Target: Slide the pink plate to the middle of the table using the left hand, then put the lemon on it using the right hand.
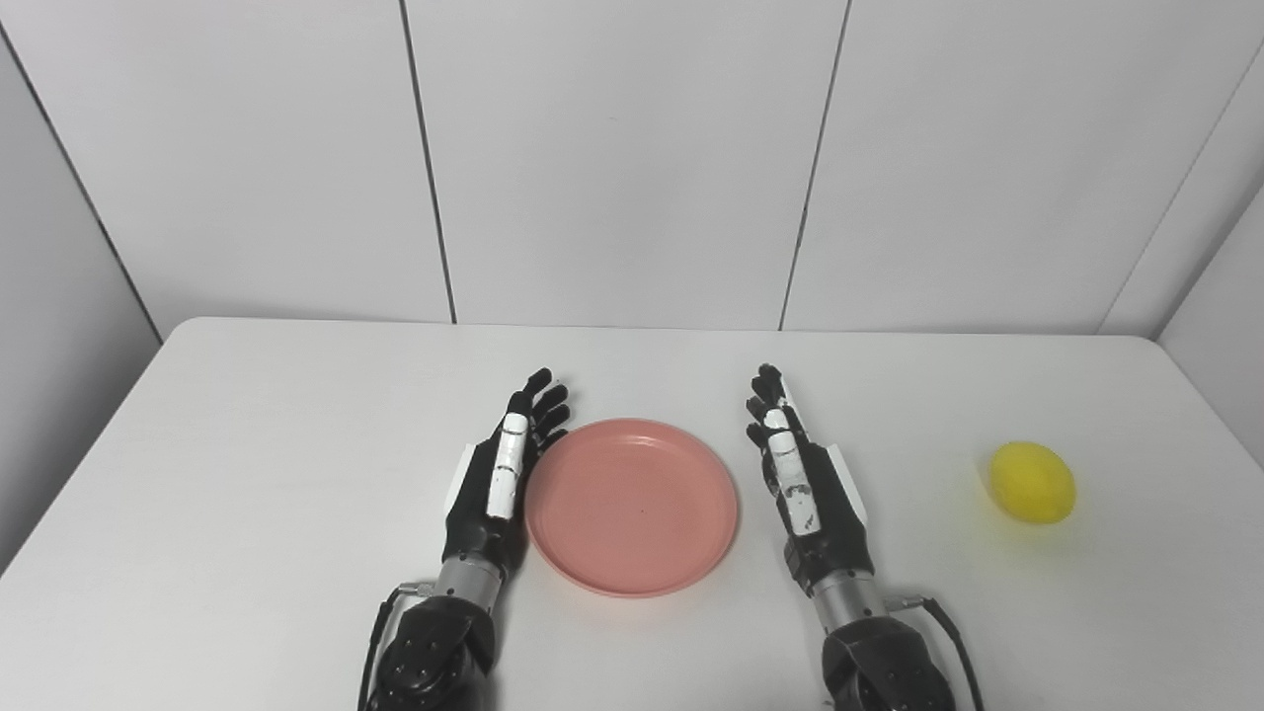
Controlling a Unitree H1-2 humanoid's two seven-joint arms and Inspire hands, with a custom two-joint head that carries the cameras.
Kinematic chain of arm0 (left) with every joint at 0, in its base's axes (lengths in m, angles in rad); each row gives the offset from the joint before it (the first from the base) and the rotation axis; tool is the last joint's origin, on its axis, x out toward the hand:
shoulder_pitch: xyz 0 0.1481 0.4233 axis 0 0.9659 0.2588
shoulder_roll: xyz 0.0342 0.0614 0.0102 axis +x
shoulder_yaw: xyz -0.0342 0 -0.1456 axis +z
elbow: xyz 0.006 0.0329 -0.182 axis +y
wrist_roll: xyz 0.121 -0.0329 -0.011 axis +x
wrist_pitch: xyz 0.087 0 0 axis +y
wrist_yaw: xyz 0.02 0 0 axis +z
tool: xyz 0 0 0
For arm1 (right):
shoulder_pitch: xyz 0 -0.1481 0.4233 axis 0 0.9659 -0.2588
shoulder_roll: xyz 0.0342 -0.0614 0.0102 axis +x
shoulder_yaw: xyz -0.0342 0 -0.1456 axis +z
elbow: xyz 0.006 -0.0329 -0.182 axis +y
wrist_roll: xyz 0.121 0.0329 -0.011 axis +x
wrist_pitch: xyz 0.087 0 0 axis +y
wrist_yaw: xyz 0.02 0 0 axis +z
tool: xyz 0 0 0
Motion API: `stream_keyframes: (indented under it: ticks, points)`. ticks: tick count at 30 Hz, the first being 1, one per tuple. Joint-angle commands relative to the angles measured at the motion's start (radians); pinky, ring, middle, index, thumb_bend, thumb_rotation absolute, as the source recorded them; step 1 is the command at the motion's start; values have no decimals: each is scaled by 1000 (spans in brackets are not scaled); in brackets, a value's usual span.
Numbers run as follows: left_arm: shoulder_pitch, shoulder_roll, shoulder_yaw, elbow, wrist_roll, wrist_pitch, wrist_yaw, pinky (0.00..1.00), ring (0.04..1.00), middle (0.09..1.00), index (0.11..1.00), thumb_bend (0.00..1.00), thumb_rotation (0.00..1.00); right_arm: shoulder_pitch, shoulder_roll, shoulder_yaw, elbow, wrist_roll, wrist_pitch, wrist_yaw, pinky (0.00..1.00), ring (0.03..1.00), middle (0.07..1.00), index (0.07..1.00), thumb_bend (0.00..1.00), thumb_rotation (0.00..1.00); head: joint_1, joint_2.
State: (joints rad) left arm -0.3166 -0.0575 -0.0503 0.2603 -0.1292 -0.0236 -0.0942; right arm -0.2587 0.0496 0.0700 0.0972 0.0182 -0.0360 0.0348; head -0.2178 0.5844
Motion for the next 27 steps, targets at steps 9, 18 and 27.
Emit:
stream_keyframes:
  ticks: [9,18,27]
  points:
    - [11,-1,-33,-10,35,-1,-14,936,945,946,951,591,1000,-45,5,8,-34,-6,1,6,1000,1000,1000,1000,747,1000,0,8]
    - [15,-6,-45,-3,47,-26,-16,963,974,980,987,579,1000,-41,5,6,-44,-6,3,3,1000,1000,1000,1000,752,1000,-1,13]
    - [21,0,-61,-9,127,-42,17,1000,994,999,1000,576,1000,-30,20,-13,-68,-5,15,-28,1000,1000,996,982,762,1000,-3,18]
